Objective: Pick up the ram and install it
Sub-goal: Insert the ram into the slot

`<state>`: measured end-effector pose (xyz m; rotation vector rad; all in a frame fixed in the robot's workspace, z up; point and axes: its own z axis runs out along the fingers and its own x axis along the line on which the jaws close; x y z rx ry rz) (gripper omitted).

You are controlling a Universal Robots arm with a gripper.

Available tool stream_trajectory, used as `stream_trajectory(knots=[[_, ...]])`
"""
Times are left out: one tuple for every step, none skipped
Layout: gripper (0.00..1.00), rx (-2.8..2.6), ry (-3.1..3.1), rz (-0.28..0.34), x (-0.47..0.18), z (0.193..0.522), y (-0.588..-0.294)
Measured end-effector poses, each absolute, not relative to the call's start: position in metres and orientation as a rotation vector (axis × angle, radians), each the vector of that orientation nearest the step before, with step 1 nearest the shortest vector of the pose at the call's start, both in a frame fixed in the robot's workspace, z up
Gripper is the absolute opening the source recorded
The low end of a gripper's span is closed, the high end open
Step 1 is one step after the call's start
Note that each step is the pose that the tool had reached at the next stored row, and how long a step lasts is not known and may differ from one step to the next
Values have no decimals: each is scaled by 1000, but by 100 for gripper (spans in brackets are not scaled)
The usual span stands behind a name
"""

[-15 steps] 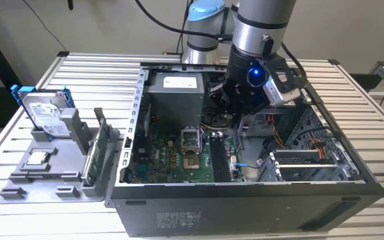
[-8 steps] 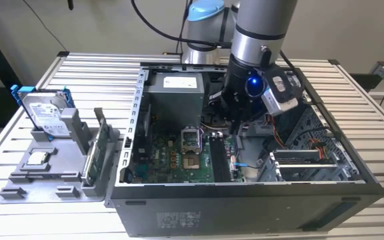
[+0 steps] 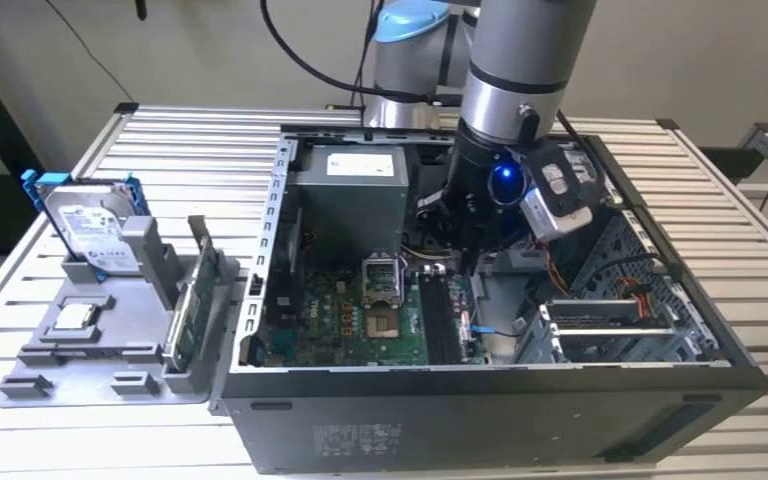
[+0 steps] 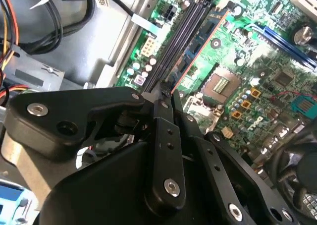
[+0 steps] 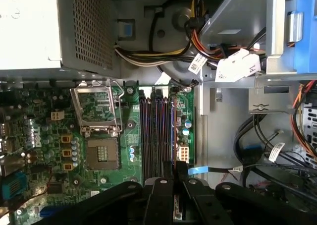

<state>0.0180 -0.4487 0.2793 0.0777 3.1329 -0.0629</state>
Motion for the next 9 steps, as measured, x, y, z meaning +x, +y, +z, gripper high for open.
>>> stream_trajectory(knots=[[14,78,3133,-63,18,279,-449],[14,78,3133,-63,18,279,-449],[14,78,3133,-63,18,279,-449],[14,78,3133,-63,18,279,-449],[14,78,3133,-62,18,278,-449],[14,78,3133,-62,18,278,-449],[14,77,3133,-63,18,277,-450],[14,78,3133,-62,18,276,-451],[14,78,3133,-62,18,274,-451]])
